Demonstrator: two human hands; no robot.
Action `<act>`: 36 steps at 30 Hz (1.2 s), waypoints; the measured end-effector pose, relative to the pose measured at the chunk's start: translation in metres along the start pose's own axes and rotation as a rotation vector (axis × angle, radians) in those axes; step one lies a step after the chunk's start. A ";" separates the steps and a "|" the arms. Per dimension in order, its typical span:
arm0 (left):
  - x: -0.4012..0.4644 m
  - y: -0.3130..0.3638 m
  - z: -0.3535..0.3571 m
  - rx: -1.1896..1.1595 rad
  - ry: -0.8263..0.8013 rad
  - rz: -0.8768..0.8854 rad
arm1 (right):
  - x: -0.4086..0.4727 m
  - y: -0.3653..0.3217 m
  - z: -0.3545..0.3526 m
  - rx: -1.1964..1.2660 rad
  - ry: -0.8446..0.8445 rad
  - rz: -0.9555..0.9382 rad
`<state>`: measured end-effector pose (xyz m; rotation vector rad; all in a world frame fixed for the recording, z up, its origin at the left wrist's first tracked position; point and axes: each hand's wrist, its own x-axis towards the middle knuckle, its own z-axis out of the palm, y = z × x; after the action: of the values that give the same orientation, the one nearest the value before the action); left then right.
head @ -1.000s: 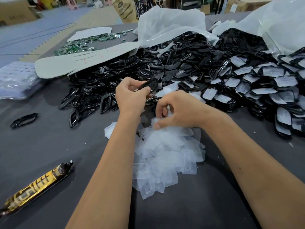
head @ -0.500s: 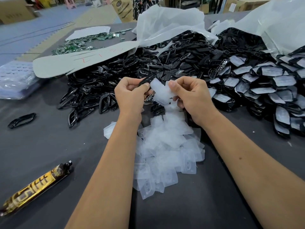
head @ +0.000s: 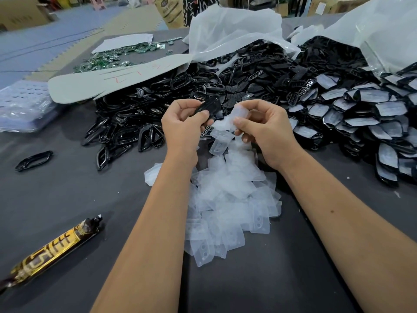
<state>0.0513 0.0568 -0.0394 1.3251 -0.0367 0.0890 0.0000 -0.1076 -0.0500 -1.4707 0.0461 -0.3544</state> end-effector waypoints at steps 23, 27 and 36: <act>-0.002 -0.004 0.003 0.092 -0.121 -0.024 | 0.001 0.000 -0.002 0.168 0.035 0.018; -0.001 -0.004 0.003 0.089 -0.119 -0.022 | 0.001 -0.003 -0.001 0.225 0.037 0.057; -0.002 -0.004 0.004 0.107 -0.107 -0.024 | 0.003 -0.003 -0.006 0.286 0.012 0.092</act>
<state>0.0497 0.0517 -0.0422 1.4359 -0.1079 0.0000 0.0013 -0.1140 -0.0474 -1.1791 0.0695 -0.2816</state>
